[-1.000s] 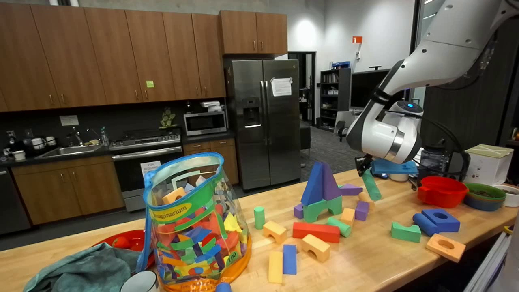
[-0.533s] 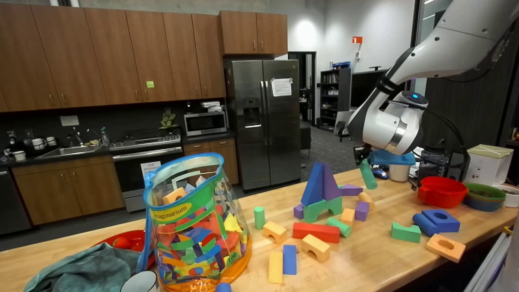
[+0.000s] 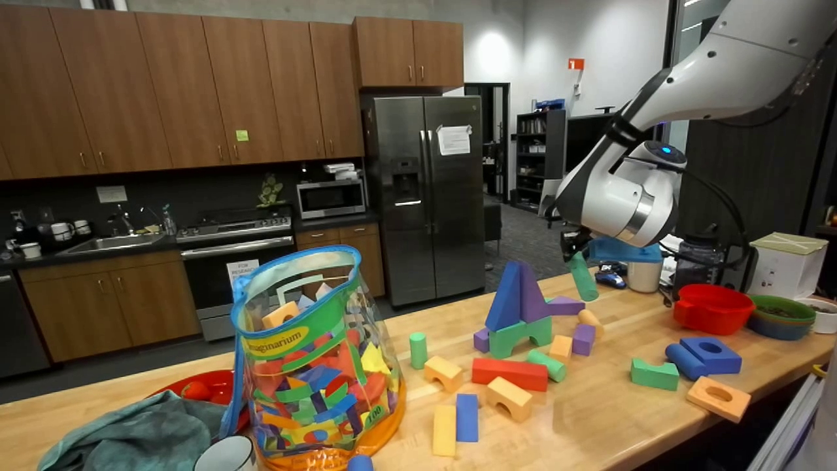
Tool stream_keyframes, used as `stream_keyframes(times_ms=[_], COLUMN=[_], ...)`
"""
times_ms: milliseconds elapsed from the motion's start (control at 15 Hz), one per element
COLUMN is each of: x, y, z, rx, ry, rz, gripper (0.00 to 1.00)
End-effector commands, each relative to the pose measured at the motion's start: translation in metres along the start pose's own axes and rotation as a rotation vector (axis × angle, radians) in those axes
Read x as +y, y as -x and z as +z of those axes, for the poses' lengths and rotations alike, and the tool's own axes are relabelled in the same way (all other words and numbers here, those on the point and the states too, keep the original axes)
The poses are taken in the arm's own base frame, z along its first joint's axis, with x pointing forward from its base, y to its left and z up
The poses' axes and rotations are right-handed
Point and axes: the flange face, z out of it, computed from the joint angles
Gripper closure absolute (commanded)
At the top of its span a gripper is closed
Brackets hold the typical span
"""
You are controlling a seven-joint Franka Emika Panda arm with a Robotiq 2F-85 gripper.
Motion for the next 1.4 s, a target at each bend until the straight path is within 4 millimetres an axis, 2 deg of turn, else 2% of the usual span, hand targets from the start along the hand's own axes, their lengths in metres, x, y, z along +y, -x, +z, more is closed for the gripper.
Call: stream_keyframes(times_ms=[0, 267, 400, 1000, 1333], x=[-0.006, -0.009, -0.01, -0.012, -0.017], y=[0.004, 0.018, 0.022, 0.022, 0.022], z=[-0.004, 0.004, 0.002, -0.019, -0.038], rx=[0.001, -0.035, -0.039, 0.001, 0.049], ry=[-0.01, 0.007, 0.013, 0.013, 0.009], rz=[0.043, 0.147, 0.221, 0.388, 0.465], gripper=[0.85, 0.85, 0.85, 0.85, 0.85])
